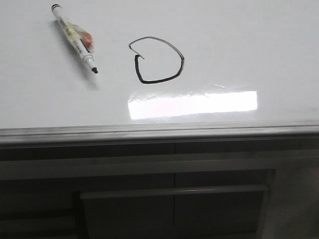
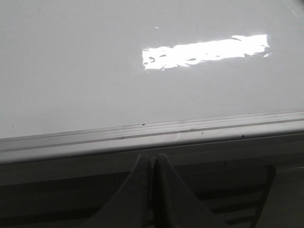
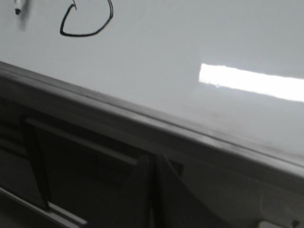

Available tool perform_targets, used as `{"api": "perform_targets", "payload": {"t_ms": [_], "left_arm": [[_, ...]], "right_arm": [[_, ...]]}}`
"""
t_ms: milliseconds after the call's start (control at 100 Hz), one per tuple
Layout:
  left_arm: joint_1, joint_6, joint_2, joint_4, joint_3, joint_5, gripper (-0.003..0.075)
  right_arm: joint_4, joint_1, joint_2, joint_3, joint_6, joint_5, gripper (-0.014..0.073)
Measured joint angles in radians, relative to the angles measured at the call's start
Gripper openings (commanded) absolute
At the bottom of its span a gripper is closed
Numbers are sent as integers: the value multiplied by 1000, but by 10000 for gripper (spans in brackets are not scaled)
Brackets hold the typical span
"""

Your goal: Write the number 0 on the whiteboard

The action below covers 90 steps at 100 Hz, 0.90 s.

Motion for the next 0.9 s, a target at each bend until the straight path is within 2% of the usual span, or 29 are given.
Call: {"api": "perform_targets", "payload": {"t_ms": [90, 190, 900], "left_arm": [[0, 0, 0, 0, 0, 0, -20], [0, 0, 0, 0, 0, 0, -20], [0, 0, 0, 0, 0, 0, -20]], "right_arm": [[0, 0, -82, 0, 2, 140, -47], [0, 0, -151, 0, 2, 222, -47], [0, -1, -187, 0, 4, 228, -47]]}}
